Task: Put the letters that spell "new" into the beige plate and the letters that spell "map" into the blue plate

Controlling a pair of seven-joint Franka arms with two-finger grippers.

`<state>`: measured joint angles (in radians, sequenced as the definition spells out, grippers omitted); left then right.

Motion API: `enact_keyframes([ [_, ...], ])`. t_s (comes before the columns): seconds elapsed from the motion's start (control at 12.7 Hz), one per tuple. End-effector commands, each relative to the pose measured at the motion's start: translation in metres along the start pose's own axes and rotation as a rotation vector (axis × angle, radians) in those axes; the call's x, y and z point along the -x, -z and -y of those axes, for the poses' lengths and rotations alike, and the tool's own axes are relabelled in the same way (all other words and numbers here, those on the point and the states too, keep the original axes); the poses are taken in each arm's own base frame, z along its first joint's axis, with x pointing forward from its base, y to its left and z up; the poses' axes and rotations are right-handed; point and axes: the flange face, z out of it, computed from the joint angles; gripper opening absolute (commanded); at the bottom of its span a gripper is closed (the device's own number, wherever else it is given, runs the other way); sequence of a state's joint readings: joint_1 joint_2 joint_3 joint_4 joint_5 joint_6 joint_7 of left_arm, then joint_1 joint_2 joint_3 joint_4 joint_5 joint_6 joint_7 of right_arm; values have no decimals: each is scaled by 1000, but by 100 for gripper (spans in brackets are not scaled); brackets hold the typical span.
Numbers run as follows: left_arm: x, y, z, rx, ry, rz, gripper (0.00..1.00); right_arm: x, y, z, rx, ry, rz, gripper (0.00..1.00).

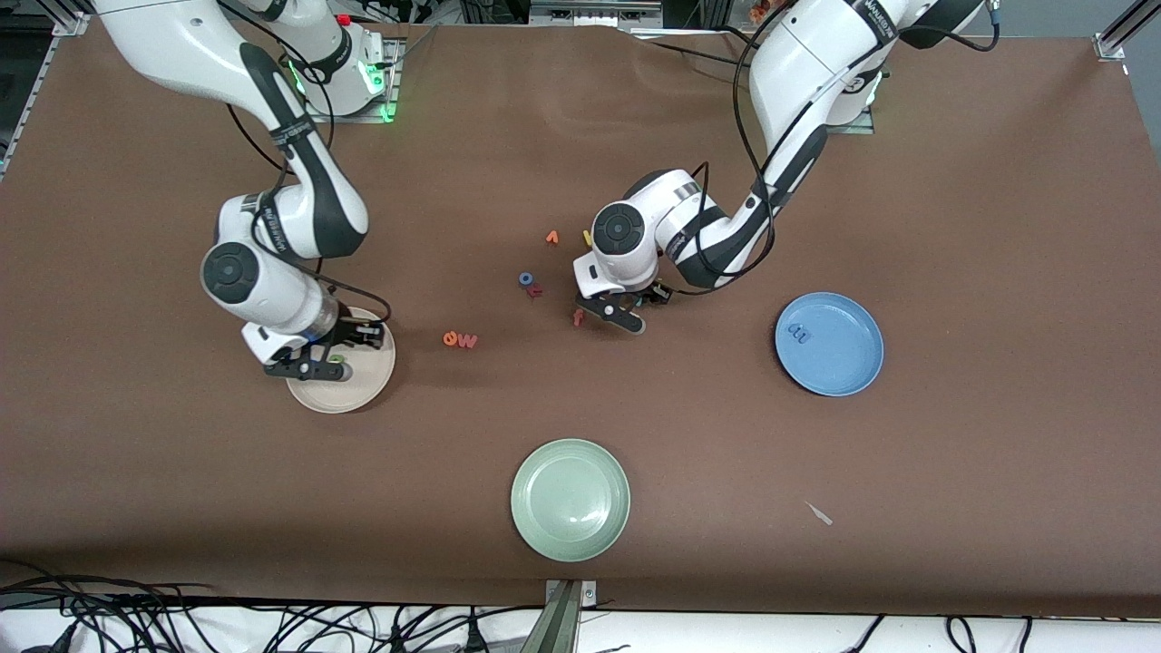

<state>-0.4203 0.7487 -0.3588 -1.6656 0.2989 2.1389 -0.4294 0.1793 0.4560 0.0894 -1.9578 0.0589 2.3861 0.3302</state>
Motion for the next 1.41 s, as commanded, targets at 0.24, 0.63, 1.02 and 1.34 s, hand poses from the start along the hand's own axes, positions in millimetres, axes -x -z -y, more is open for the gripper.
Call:
enact_keyframes([
  [0.24, -1, 58, 84, -54, -73, 33, 9, 21, -31, 75, 34, -148, -44, 49],
  [0.63, 12, 58, 244, 5, -243, 136, 13, 29, -54, 92, 23, -189, -65, 50],
  [1.02, 25, 29, 317, 114, -185, 154, 15, 29, -63, 95, 10, -183, -75, 51],
  [1.34, 23, 17, 342, 133, -259, 116, 100, 27, -71, 97, 14, -173, -73, 51],
])
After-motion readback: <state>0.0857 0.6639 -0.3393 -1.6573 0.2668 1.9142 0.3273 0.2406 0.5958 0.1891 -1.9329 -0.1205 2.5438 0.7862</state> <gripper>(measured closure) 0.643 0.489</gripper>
